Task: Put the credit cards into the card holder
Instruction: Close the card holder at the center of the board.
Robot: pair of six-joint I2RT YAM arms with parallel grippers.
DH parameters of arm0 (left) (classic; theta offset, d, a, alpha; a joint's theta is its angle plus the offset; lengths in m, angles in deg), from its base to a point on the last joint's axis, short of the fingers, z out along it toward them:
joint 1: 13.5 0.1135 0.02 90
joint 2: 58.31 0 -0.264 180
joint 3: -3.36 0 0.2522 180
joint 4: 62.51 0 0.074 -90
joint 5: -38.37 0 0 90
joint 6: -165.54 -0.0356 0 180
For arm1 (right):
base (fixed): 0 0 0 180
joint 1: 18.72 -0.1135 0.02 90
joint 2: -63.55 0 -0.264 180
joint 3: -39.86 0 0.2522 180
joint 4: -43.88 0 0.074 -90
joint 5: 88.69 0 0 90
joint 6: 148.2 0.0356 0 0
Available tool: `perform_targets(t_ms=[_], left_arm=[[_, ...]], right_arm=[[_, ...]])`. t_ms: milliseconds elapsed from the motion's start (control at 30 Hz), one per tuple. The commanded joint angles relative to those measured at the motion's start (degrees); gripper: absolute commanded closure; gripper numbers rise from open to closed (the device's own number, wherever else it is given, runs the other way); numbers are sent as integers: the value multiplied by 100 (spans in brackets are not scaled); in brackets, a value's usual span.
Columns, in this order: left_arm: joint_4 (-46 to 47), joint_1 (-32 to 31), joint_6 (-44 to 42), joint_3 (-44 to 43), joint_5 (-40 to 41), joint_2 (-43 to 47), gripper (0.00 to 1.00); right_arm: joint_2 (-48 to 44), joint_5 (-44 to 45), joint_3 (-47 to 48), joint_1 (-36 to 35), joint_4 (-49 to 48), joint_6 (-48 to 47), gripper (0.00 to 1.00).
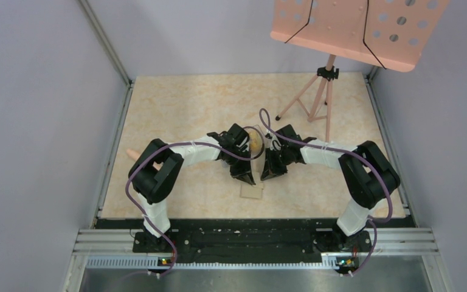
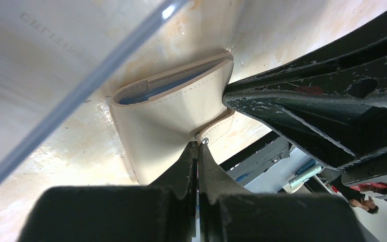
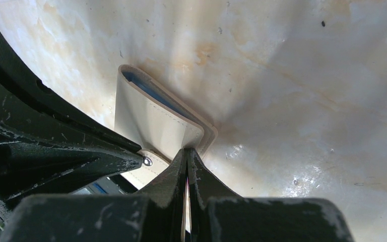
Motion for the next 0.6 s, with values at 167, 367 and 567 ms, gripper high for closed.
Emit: perform_targets(t_ms=[167, 367, 567], left_arm=[[-96, -57, -276, -200, 320, 18, 100], [132, -73, -344, -323, 278, 172, 100], [-50, -81, -397, -442, 343, 65, 100]], right_arm=[[68, -55, -24, -99, -60, -47, 100], [70, -64, -14, -99, -58, -49, 100], [57, -55, 1, -104, -21, -65, 100]])
